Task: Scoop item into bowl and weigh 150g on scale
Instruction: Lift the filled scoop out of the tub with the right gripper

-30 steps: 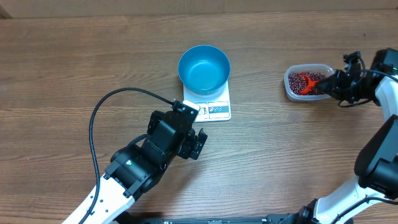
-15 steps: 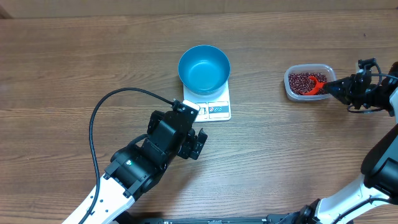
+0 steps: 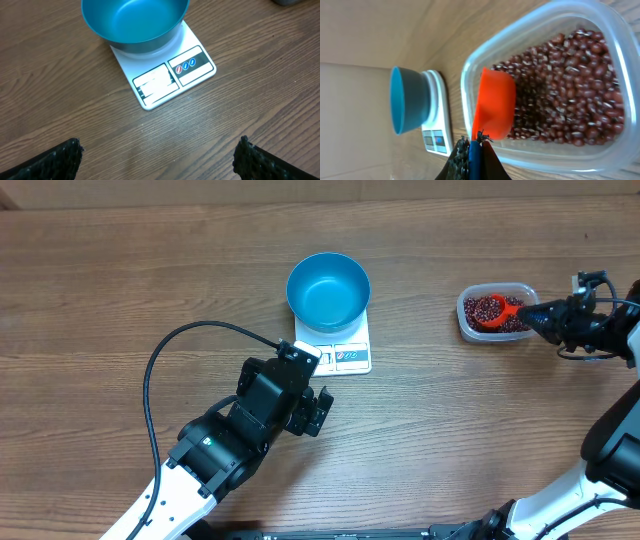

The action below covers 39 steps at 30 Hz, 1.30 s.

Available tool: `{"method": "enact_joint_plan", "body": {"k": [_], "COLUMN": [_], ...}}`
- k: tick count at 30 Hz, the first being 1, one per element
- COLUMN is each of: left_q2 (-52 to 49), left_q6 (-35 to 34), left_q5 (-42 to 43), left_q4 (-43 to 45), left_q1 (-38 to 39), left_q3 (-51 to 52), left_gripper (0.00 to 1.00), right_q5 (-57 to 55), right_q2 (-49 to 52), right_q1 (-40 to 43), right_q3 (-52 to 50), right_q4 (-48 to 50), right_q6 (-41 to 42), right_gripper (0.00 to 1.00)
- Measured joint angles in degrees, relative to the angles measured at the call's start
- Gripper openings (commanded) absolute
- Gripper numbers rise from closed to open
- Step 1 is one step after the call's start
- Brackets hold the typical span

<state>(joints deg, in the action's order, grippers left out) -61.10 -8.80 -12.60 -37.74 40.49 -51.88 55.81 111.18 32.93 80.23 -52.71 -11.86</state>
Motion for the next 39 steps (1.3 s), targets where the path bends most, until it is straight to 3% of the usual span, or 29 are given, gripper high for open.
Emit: {"method": "enact_joint_plan", "body": {"k": [30, 39], "left_q2": [0.0, 0.0], "left_q6": [0.02, 0.0], "left_q5": [0.0, 0.0], "left_q4": [0.0, 0.0], "left_q1": [0.0, 0.0], "left_q3": [0.0, 0.0], "left_gripper": [1.0, 1.0], "right_q5": [19.54, 23.52], "right_q2": [0.0, 0.0], "right_q1": [2.64, -0.96], "right_q3": [0.0, 0.0], "right_q4": [-2.4, -3.1], "right_q6": [-0.13, 0.0], "right_gripper": [0.04, 0.04]}}
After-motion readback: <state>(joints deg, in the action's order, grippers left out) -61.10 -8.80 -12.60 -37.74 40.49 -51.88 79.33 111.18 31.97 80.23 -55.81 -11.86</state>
